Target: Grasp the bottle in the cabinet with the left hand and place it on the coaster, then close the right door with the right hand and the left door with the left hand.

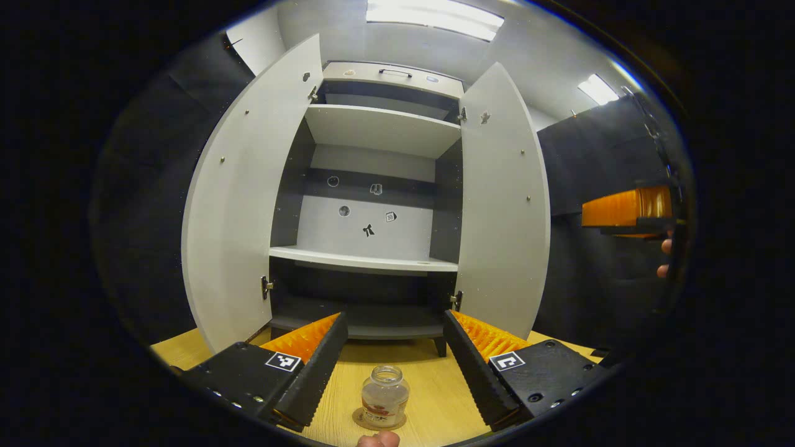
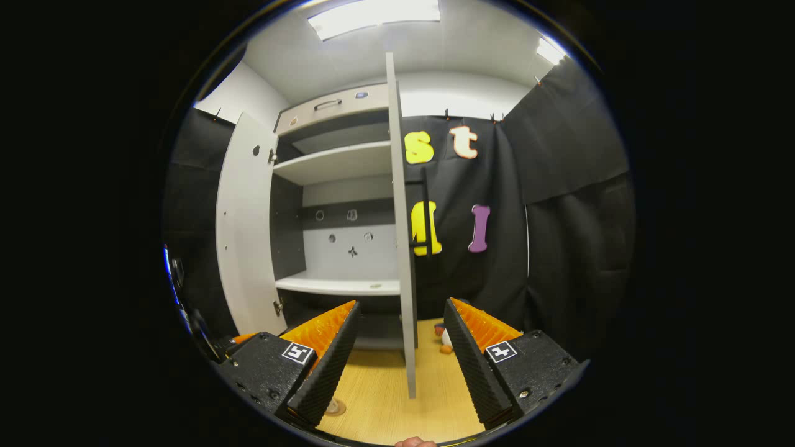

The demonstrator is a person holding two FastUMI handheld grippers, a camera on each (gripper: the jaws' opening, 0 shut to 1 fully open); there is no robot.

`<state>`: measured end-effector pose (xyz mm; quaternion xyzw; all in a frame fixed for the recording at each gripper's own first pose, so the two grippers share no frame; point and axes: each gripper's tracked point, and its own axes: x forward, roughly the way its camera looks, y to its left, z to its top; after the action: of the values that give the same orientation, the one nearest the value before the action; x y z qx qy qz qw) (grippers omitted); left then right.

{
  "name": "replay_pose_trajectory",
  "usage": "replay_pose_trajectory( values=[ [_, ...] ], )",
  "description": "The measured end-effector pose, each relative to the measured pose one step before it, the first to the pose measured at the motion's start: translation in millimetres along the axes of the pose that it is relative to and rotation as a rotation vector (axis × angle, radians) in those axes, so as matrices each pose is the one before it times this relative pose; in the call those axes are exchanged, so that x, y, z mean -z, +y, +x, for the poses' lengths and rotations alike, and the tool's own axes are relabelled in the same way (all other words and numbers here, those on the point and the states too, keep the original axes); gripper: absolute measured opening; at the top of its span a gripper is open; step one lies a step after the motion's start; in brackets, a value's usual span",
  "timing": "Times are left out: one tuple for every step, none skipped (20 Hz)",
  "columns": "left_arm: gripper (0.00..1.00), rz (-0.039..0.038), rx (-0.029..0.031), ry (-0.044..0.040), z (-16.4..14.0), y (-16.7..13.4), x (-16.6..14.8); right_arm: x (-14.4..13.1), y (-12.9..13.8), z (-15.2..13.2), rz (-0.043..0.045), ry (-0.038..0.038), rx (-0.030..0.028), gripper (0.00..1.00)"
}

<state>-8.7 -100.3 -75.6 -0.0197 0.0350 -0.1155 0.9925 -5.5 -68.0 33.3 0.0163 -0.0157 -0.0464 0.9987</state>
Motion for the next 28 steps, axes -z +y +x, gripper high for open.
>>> replay_pose_trajectory(
  values=[
    [0.94,0.00843,0.00202,0.00321,0.62,0.33,-9.36,-5.04,-2.11,2.79,0.00325,-0.01601,-0.00320,0.83],
    [0.94,0.01833,-0.01338,0.01344,-2.03,4.92,-3.98,-2.89,-2.96,2.30,-0.00988,-0.00505,0.00313,0.83],
    [0.94,0.01848,-0.01813,0.00768,-2.19,7.25,-4.04,-0.73,-6.82,2.16,-0.01341,-0.00089,0.00792,0.83],
    [0.94,0.01366,-0.02056,0.00140,-0.89,7.60,-4.54,-4.12,-3.91,1.80,0.00538,-0.01408,-0.00279,0.83],
    [0.94,0.00959,-0.01646,0.00115,-2.04,7.07,-3.47,-5.84,-4.10,4.41,0.01843,-0.01300,-0.00642,0.83],
    [0.90,0.01001,-0.01123,0.00211,-1.71,6.23,-2.84,-6.68,-8.83,6.10,0.01134,-0.00141,0.00205,0.83],
    [0.94,0.01498,-0.00979,0.00179,-1.83,5.19,-2.84,-5.46,-12.90,10.92,-0.00774,-0.00024,0.01397,0.82],
    [0.94,0.01613,-0.00999,-0.00607,-1.46,5.42,-5.38,-4.72,-17.09,12.30,-0.02121,0.00589,0.02994,0.82],
    [0.94,0.01311,-0.01187,-0.01602,-2.51,4.83,-6.22,-5.03,-18.76,13.79,-0.01541,0.00067,0.03912,0.83],
    [0.94,0.00827,-0.00947,-0.01639,-0.55,3.88,-5.98,-4.49,-12.25,14.20,-0.00043,0.00220,0.01837,0.83],
    [0.98,0.00397,-0.00562,-0.01173,0.14,1.63,-3.21,-2.19,-2.81,13.49,0.01274,0.00716,0.00331,0.83],
    [0.94,0.00321,-0.00585,-0.00506,-1.53,0.72,-1.12,-2.01,-3.07,13.02,0.01527,0.00921,0.00061,0.83],
    [0.94,0.00298,-0.00804,-0.00094,-0.44,1.18,-0.52,-0.27,-2.36,13.42,0.00895,0.00738,-0.00033,0.84],
    [0.94,-0.00098,-0.00765,-0.00156,-0.51,1.45,-0.33,-0.97,-0.18,9.83,0.00531,0.00441,-0.00232,0.84],
    [0.91,-0.00584,-0.00445,-0.00175,0.19,0.63,0.40,-1.32,1.30,7.13,0.00345,-0.00047,-0.00575,0.84],
    [0.91,-0.00721,-0.00507,0.00119,0.24,0.57,0.67,-1.17,2.91,5.90,-0.00030,-0.00220,-0.00793,0.84],
    [0.94,-0.00580,-0.00839,0.00227,-0.25,2.27,1.48,0.02,2.64,3.94,-0.00266,0.00097,-0.00439,0.84],
    [0.91,-0.00416,-0.01021,0.00269,0.38,2.73,2.20,-0.09,2.68,1.04,-0.00622,-0.00110,0.00322,0.84],
    [0.90,-0.00333,-0.00970,0.00010,0.05,2.07,0.56,0.23,0.28,0.33,-0.01208,-0.00950,0.00095,0.84],
    [0.94,-0.00104,-0.00491,0.00567,0.91,1.97,2.62,-2.58,2.03,0.14,-0.01583,-0.01004,-0.00455,0.82],
    [0.94,0.00259,-0.00734,0.00337,0.12,2.39,2.29,1.06,3.26,-0.01,-0.01589,0.00467,-0.00960,0.82],
    [0.94,0.00365,-0.01288,0.00037,-0.32,3.38,1.42,-0.82,4.53,-1.19,-0.01162,0.00319,-0.00989,0.82],
    [0.94,-0.00016,-0.00955,0.00110,-0.29,2.52,2.09,0.72,4.51,-0.48,-0.01356,0.00471,-0.00537,0.82],
    [0.94,-0.00370,-0.00714,-0.00007,-0.15,1.23,0.78,-1.13,5.60,-0.72,-0.01217,-0.00304,-0.00605,0.81],
    [0.94,-0.00453,-0.00592,-0.00030,-0.27,1.89,1.47,0.40,9.30,-2.48,-0.00078,-0.00031,-0.01678,0.81],
    [0.94,-0.00520,-0.00850,0.00282,0.81,2.63,2.11,0.96,11.30,-1.30,0.01603,0.00322,-0.02296,0.81],
    [0.94,-0.00719,-0.00692,0.00800,0.54,1.69,1.92,5.63,10.74,-0.18,0.01888,0.01818,-0.02615,0.81],
    [0.94,-0.00746,-0.00354,0.00634,0.68,1.08,1.64,2.18,11.49,1.20,0.01889,0.00472,-0.02767,0.81]
  ],
)
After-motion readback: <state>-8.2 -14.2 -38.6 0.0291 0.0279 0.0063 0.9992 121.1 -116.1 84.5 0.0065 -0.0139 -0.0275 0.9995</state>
